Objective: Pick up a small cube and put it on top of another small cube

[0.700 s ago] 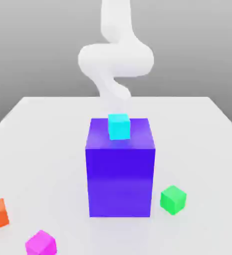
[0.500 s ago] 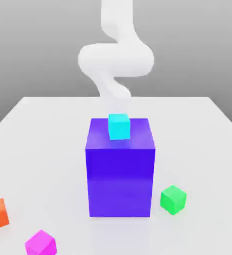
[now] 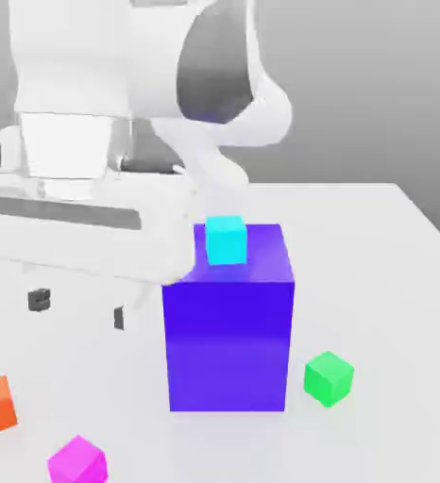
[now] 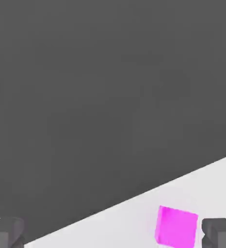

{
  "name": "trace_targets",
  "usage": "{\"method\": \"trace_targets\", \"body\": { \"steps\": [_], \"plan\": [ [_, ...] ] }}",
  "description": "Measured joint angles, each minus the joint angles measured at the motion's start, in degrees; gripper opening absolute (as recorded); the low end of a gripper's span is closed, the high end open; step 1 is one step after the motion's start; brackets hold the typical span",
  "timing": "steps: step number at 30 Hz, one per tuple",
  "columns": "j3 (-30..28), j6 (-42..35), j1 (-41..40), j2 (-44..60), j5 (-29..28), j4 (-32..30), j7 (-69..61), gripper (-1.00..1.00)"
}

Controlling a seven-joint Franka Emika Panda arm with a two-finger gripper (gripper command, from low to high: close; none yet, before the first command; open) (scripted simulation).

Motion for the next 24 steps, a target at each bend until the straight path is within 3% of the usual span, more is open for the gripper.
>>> {"method": "trace_targets", "body": {
  "steps": [11, 12, 19, 24],
  "plan": [
    [0.0, 10.3, -3.7, 22.9, 4.0, 1.1, 0.8, 0.0],
    [0.5, 11.8, -4.1, 24.8, 4.3, 1.5, 0.5, -1.0],
    [0.6, 12.1, -4.2, 25.2, 4.3, 1.6, 0.5, -1.0],
    [-0.5, 5.8, -2.7, 16.6, 2.0, -0.7, 1.2, -1.0]
  ]
}}
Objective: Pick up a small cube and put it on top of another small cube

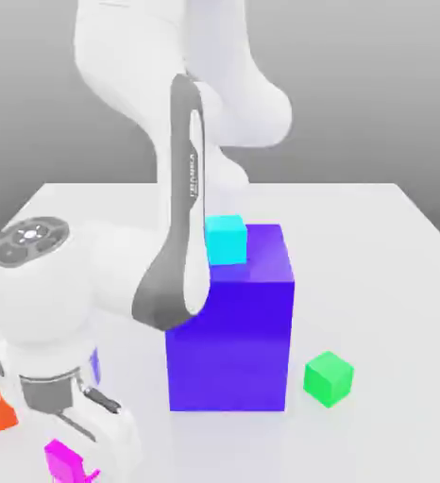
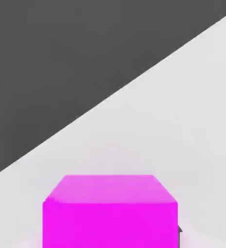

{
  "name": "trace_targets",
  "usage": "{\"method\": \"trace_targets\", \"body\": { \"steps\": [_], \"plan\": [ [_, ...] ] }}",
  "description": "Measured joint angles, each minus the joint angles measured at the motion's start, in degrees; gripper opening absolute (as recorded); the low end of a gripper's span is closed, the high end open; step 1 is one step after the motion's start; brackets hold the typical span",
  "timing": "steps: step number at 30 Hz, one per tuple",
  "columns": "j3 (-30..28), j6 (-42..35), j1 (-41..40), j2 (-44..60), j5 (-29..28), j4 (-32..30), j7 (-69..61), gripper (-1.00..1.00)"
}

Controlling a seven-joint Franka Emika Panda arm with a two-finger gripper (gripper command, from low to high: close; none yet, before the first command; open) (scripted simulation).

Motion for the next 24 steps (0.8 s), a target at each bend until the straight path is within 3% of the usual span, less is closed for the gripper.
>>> {"method": "trace_targets", "body": {
  "steps": [7, 15, 21, 24],
  "plan": [
    [8.2, -0.7, 6.2, -8.5, -3.8, -8.1, -12.9, -1.0],
    [19.3, -1.3, 15.5, -16.5, -2.3, -16.6, -31.4, -1.0],
    [21.2, -1.1, 22.6, -25.8, 0.9, -25.4, -49.2, -1.0],
    [21.3, 2.0, 22.6, -25.0, -1.4, -26.9, -50.0, -1.0]
  ]
}}
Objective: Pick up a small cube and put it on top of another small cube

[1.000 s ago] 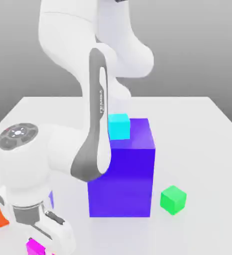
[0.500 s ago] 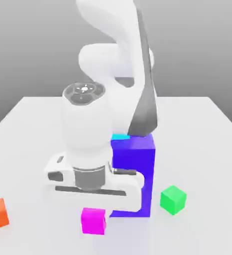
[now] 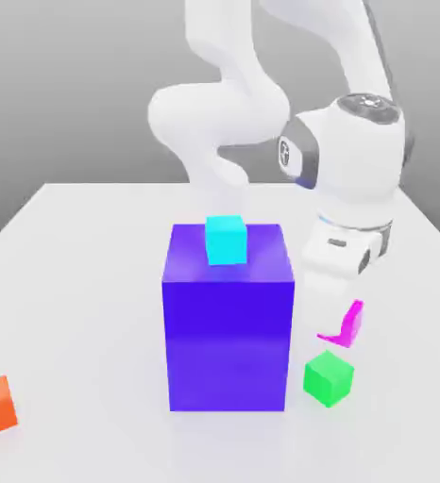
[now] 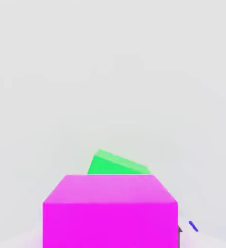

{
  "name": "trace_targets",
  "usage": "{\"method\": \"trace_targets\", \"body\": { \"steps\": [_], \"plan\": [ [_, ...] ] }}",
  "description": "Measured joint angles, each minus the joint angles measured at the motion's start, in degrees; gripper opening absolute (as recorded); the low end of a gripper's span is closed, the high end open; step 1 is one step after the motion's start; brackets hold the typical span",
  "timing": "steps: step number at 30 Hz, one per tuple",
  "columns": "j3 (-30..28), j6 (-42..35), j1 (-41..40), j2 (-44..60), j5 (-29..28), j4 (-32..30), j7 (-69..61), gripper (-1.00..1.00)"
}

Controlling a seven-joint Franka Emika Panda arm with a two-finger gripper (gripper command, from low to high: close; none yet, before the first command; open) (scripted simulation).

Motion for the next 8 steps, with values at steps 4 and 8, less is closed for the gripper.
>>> {"method": "trace_targets", "body": {
  "steps": [4, 8],
  "plan": [
    [-1.1, 7.5, -0.3, 7.8, -5.6, 0.1, 3.6, -1.0],
    [-2.5, 10.4, 0.5, 10.9, -8.9, 0.3, 6.0, 1.0]
  ]
}}
